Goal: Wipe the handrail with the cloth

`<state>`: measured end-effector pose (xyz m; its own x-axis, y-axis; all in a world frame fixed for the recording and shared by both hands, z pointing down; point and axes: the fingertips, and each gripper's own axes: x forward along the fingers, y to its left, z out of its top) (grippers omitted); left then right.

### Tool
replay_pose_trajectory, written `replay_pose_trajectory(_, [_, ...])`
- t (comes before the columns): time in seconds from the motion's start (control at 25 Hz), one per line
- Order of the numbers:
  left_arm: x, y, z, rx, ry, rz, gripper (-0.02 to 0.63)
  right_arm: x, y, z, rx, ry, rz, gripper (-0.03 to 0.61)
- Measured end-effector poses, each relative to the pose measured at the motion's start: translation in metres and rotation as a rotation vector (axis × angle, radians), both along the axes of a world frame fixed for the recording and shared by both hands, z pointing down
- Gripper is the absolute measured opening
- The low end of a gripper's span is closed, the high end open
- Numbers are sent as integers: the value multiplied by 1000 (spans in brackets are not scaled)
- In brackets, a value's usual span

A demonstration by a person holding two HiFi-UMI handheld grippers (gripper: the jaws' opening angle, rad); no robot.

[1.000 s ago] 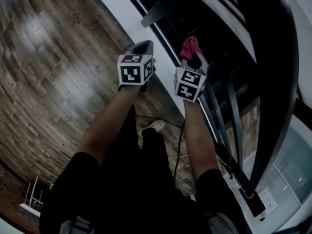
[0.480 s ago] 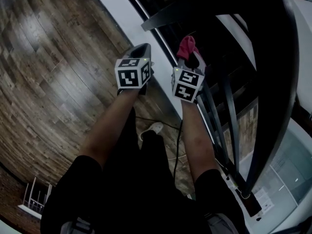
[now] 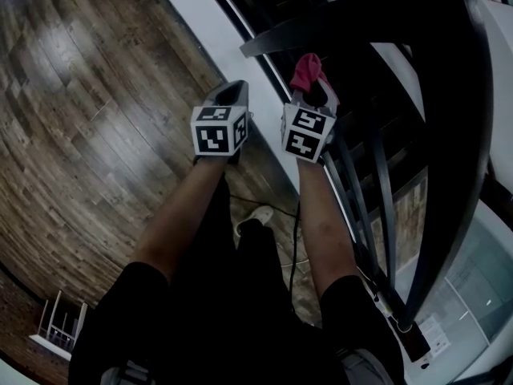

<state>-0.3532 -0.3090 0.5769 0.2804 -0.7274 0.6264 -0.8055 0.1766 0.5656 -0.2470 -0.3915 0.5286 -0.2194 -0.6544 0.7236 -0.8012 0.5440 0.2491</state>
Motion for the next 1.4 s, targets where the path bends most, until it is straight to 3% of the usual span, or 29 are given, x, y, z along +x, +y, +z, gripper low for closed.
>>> replay_pose_trajectory(0.36, [-24, 2, -1, 0, -31, -35, 0, -14, -12, 3, -3, -21, 1, 51])
replay_pose_trajectory(0.6, [-17, 28, 0, -7, -47, -36, 0, -15, -8, 0, 7, -44, -18, 52])
replay_pose_trajectory(0.76, [-28, 34, 0, -7, -79, -43, 0, -35, 3, -6, -26, -234, -40, 51])
replay_pose_trajectory(0.96, [-58, 45, -14, 22, -156, -89, 0, -62, 45, -32, 0, -432, -98, 51])
replay_pose_trajectory(1.12, [-47, 73, -49, 83, -224, -71, 0, -49, 88, -66, 36, -503, -164, 51])
replay_pose_trajectory(1.24, [-32, 88, -83, 191, -288, -9, 0, -25, 119, -97, 109, -542, -212, 51])
replay_pose_trajectory(1.4, [9, 114, -128, 305, -252, -21, 0, 35, 172, -134, 184, -556, -232, 51])
